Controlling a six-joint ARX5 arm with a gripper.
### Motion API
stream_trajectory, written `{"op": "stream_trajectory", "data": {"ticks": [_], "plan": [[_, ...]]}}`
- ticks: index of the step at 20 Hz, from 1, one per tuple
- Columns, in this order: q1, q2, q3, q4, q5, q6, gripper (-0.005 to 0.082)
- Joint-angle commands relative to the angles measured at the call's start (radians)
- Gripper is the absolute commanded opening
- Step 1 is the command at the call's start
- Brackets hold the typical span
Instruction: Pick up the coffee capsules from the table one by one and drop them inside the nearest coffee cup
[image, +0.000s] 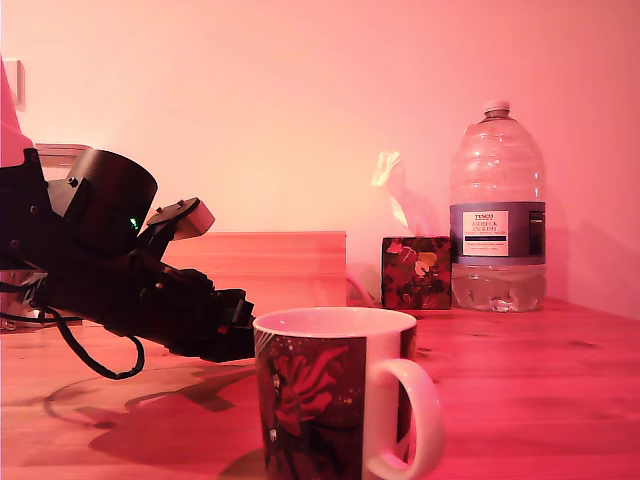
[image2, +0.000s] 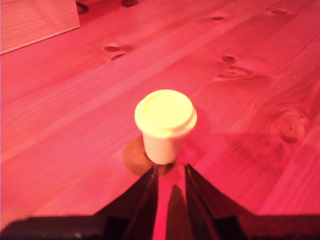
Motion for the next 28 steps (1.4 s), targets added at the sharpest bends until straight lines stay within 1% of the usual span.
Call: {"op": "stream_trajectory", "data": {"ticks": [1,7,9,10,11,12,13,14,17,21,25,28], "plan": [[0.004,-0.035,0.003,0.001,-0.005,-0.007,0.0118],[0.0,-0.035,0.016,-0.006,-0.006,-0.008,0.0118],[-0.003,-0.035,0.016,-0.035,-0.006,-0.008,0.0129],[-0.003,-0.035,0.016,-0.052,-0.006,-0.008,0.0195],[-0.003,-0.035,0.016,-0.065,-0.006,-0.008,0.0329],[-0.003,-0.035,0.016,-0.066,-0.006,-0.008,0.0487],[-0.003,-0.035,0.015,-0.065,-0.007,-0.008,0.0614],[-0.003,-0.034,0.015,-0.063,-0.009,-0.008,0.0668],[-0.003,-0.021,0.009,-0.027,-0.015,-0.008,0.0677],[-0.016,0.015,0.008,0.058,-0.016,-0.018,0.0677],[-0.023,0.036,0.013,0.099,-0.038,-0.018,0.0677],[-0.027,0.049,0.029,0.096,-0.058,-0.018,0.0677]]}}
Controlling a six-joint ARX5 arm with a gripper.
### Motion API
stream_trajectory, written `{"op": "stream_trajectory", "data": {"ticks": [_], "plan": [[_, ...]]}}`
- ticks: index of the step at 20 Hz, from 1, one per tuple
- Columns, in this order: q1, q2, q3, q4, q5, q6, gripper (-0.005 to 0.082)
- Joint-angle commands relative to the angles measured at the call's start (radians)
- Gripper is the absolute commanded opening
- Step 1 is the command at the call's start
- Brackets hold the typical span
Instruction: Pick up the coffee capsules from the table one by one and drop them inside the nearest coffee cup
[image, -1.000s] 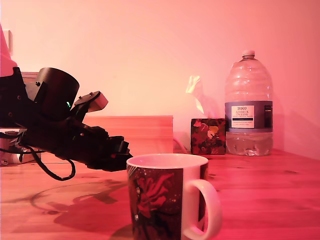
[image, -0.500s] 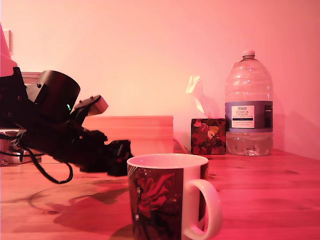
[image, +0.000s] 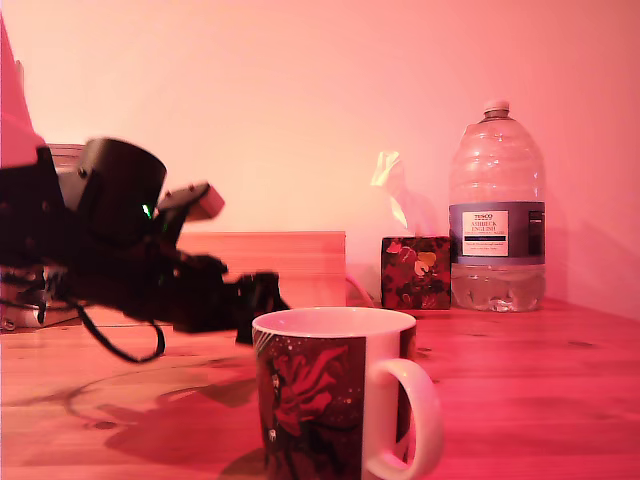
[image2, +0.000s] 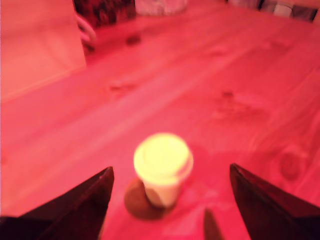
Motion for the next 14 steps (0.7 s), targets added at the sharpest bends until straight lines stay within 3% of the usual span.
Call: {"op": "stream_trajectory", "data": {"ticks": [1,12,14], "plan": [[-0.004,0.031,0.017,0.003,-0.008,-0.005,0.0677],[-0.019,0.048,0.118,-0.181,-0.035,-0.002,0.0677],[-0.026,0.048,0.137,-0.227,-0.061,0.007,0.0677]]}}
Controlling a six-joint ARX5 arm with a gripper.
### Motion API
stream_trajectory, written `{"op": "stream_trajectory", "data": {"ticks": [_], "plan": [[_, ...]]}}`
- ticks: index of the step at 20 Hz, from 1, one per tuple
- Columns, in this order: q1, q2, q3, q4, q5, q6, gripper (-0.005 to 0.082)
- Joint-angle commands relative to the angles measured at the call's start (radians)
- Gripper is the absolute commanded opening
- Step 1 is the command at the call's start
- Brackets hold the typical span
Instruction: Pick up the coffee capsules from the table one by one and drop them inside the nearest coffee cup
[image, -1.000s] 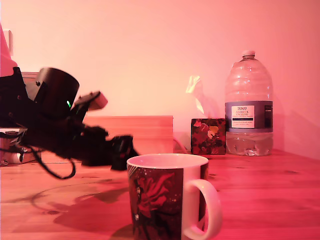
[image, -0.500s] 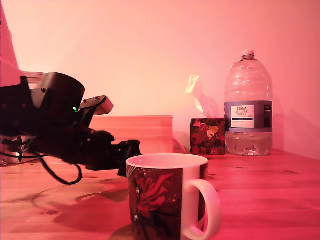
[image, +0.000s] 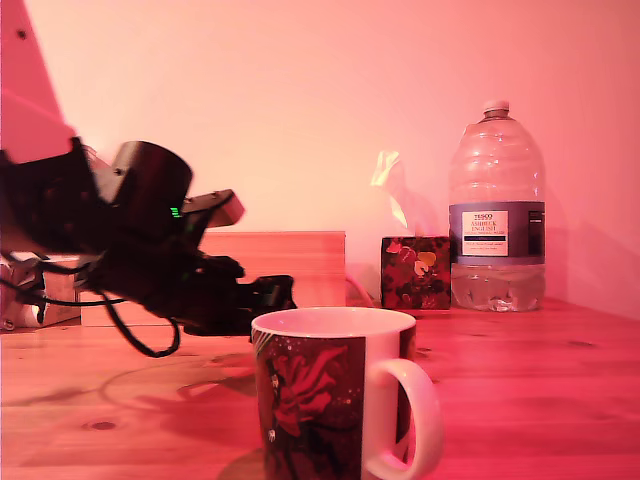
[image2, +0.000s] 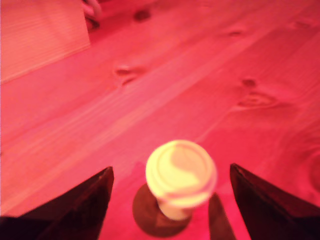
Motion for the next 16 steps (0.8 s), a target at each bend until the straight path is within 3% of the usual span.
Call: {"op": "stream_trajectory", "data": {"ticks": [1,7,10,12,16], "plan": [[-0.008,0.037,0.006,-0.022,-0.011,0.005,0.0677],[-0.01,0.037,0.024,-0.081,-0.021,0.026,0.065],[-0.014,0.037,0.024,-0.088,-0.021,0.032,0.0427],[-0.017,0.037,0.024,-0.097,-0.021,0.067,0.0262],[-0.022,0.037,0.024,-0.097,-0.021,0.067,0.0155]]}}
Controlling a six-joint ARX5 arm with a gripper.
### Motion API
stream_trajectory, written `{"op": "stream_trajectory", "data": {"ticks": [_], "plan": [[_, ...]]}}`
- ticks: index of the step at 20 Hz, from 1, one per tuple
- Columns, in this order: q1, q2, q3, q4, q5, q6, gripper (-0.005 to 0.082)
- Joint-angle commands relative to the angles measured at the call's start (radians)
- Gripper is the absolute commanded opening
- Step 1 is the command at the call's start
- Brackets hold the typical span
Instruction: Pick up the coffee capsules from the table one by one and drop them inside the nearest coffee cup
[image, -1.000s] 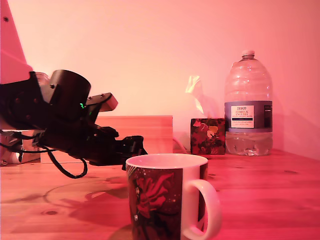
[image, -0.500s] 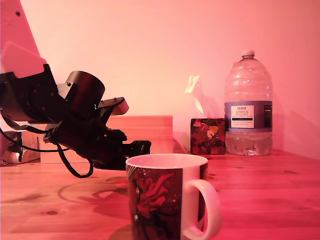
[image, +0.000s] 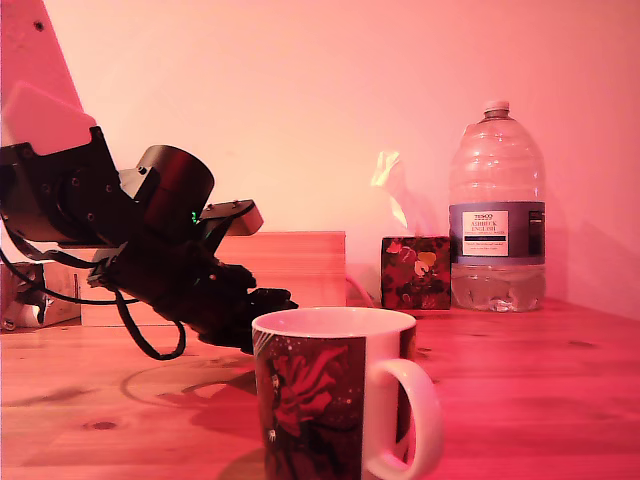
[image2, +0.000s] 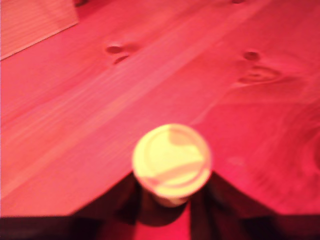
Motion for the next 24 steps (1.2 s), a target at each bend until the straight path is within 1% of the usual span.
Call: {"op": "stream_trajectory", "data": {"ticks": [1,2,5,6,7,9,11,12,17,20,21,22,24], "plan": [[-0.003,0.037,-0.003,0.008,0.002,0.012,0.0138],[-0.003,0.037,-0.003,0.009,0.002,0.012,0.0125],[-0.003,0.035,-0.004,0.023,0.003,0.012,0.0124],[-0.003,0.027,-0.004,0.014,0.01,0.012,0.0124],[-0.005,0.013,-0.004,-0.002,0.011,0.027,0.0124],[-0.011,-0.026,-0.004,-0.051,0.019,0.027,0.0125],[-0.018,-0.078,-0.004,-0.113,0.026,0.027,0.0125],[-0.021,-0.104,-0.005,-0.137,0.026,0.054,0.0125],[-0.027,-0.262,-0.064,-0.192,0.068,0.055,0.0125],[-0.038,-0.369,-0.092,-0.272,0.099,0.055,0.0125],[-0.044,-0.4,-0.098,-0.294,0.111,0.077,0.0125],[-0.051,-0.431,-0.105,-0.31,0.124,0.077,0.0125],[-0.066,-0.486,-0.12,-0.35,0.127,0.08,0.0125]]}}
